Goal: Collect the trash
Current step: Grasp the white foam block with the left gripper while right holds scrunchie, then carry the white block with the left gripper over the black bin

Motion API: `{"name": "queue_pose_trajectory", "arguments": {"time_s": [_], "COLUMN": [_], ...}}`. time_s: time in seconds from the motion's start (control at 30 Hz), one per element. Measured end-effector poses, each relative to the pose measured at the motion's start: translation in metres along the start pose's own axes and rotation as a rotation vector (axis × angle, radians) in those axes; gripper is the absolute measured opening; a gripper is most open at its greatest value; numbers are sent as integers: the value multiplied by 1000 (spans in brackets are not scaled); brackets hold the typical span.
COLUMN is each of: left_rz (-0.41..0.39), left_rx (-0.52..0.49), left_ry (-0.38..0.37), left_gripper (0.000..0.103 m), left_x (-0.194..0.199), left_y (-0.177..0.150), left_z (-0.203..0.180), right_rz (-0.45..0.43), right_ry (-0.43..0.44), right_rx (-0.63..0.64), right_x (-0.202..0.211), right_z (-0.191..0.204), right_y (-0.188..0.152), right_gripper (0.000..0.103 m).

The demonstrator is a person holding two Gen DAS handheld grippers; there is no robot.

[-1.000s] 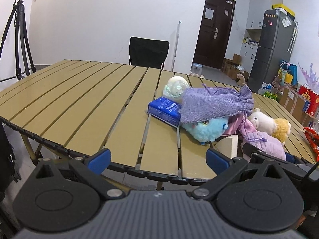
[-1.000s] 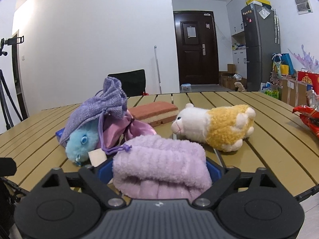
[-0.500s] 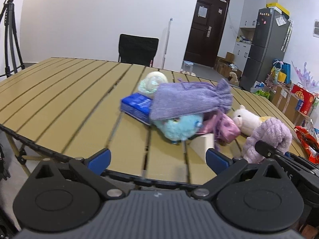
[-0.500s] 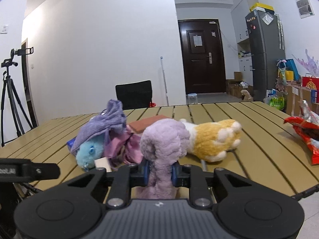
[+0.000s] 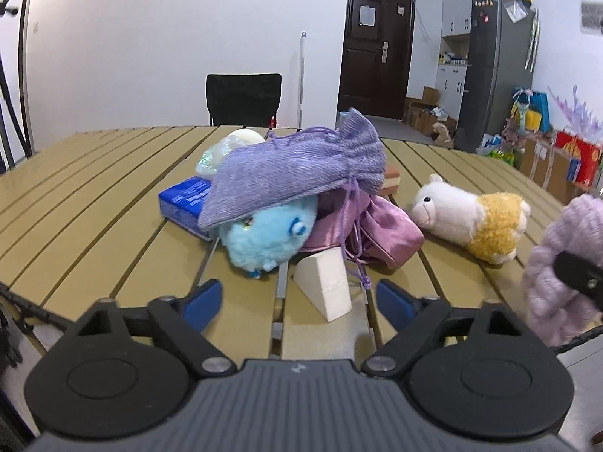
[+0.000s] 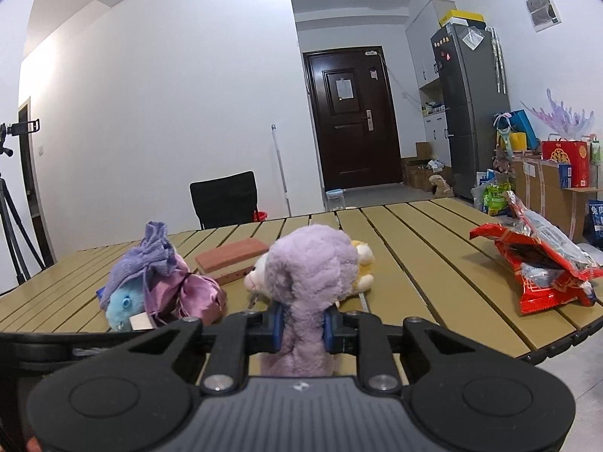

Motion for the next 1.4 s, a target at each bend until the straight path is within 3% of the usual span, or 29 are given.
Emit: {"name": "queue_pose_trajectory", "arguments": {"time_s": [0.23,0.3,0.37,0.9,1.4], "left_rz": [1,-2,4,-30,-93], "left_rx": [-18,-14,-2,33,36], "left_ry": [17,8,-20,-78,-151], "left_gripper": [56,45,22,20,20], "left_x": [-16,-17,-17,12,86], "left_y": [-5,-4,-3,11,23], "left_z": [-5,-5,-6,8,31], "right_rz": [13,15,16,8,-13], "right_ry": [16,23,27,59,174], "right_rx": [-2,2,5,16,72], "right_x": [-5,-6,-6,0,56], "right_z": [7,10,12,17,53], "right_y": [-5,-5,-6,-4,1], "right_gripper": [19,19,19,19,19]}}
Point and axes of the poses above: each gripper's, at about its wrist camera, not at the fingertips, and x roughly against the way its jaws point, z to its left, y to its top, the point moved 8 cm from there along -x, roughly the way its jaws point, and after that the axes turned 12 degrees about -z, right-handed, at the moved point
